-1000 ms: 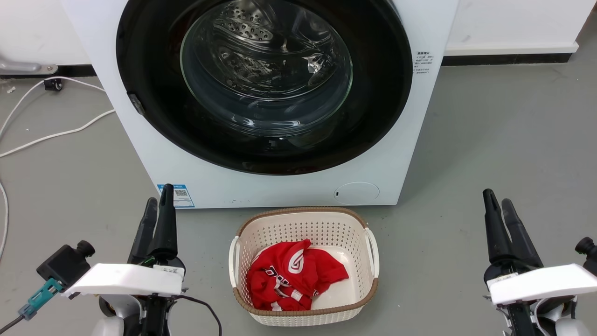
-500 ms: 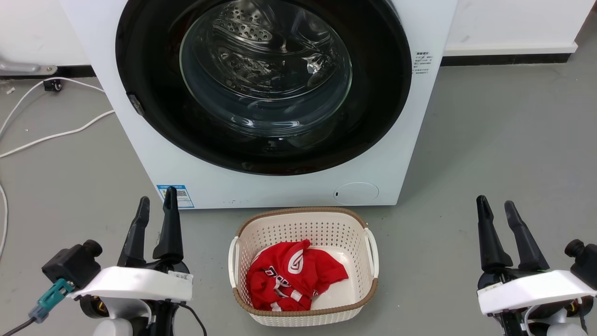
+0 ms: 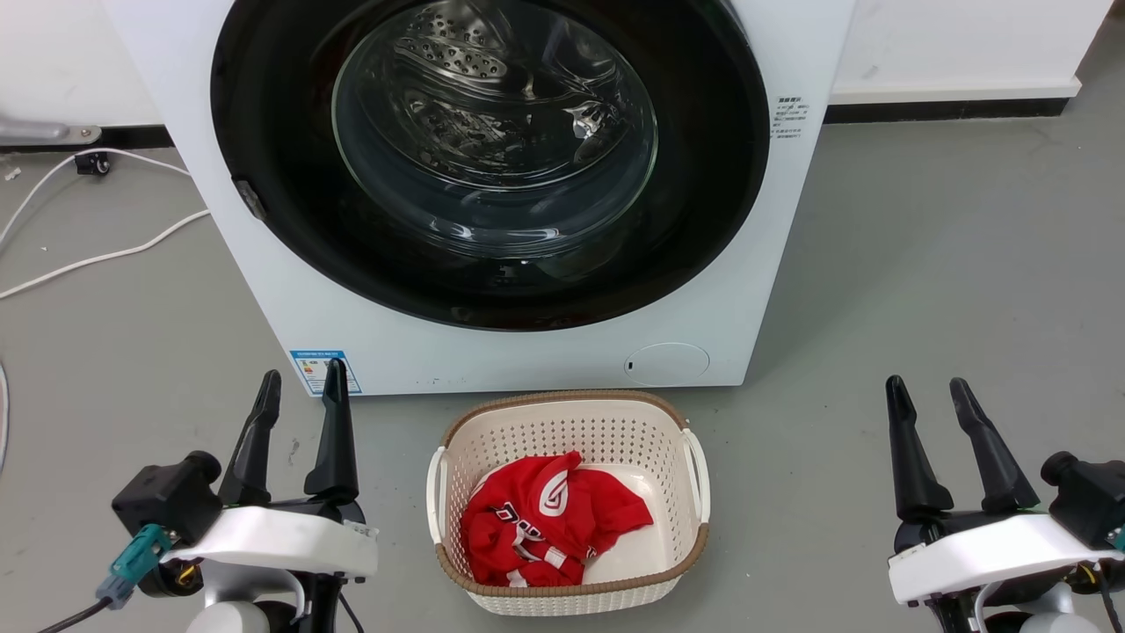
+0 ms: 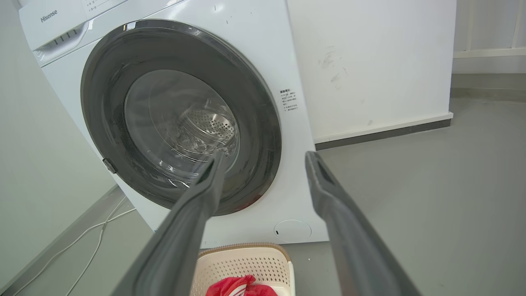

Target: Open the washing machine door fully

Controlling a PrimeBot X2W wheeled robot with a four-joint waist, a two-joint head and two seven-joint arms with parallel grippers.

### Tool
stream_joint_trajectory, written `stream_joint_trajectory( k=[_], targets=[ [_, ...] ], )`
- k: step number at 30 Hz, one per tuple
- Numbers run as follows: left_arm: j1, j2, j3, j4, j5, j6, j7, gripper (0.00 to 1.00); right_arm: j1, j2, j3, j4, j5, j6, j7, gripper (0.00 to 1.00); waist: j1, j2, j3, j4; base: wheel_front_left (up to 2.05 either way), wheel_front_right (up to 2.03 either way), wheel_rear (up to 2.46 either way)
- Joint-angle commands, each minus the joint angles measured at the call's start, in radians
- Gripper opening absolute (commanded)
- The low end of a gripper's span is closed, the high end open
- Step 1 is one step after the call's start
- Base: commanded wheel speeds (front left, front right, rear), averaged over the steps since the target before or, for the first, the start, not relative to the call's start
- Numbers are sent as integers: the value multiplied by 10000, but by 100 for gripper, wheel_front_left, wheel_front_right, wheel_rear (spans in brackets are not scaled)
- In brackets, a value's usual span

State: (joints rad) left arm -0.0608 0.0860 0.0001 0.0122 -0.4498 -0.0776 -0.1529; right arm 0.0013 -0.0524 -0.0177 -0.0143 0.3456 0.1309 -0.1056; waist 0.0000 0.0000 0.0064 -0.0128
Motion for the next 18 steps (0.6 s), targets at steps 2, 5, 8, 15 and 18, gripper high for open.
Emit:
stream_joint_trajectory(
  k=[2,5,8,15,18],
  targets=[
    [43,146,-108,-53,463,121,-124,100,35,6,-4,-177,-478,-3,-47,100,0,0,-1,-11,0,0,0],
    [67,232,-193,-51,814,235,-193,100,65,8,0,-214,-770,-3,-73,100,0,0,-8,-16,0,0,0],
    [86,296,-303,-65,1119,349,-266,100,110,10,7,-213,-1052,-3,-109,100,0,0,-9,-10,0,0,0],
    [108,436,-508,-107,1711,569,-427,100,158,15,52,-292,-1688,-3,-78,100,0,0,-11,-12,0,0,0],
    [113,476,-574,-150,1933,623,-487,100,163,17,50,-339,-1904,-3,-64,100,0,0,-5,-7,0,0,0]
  ],
)
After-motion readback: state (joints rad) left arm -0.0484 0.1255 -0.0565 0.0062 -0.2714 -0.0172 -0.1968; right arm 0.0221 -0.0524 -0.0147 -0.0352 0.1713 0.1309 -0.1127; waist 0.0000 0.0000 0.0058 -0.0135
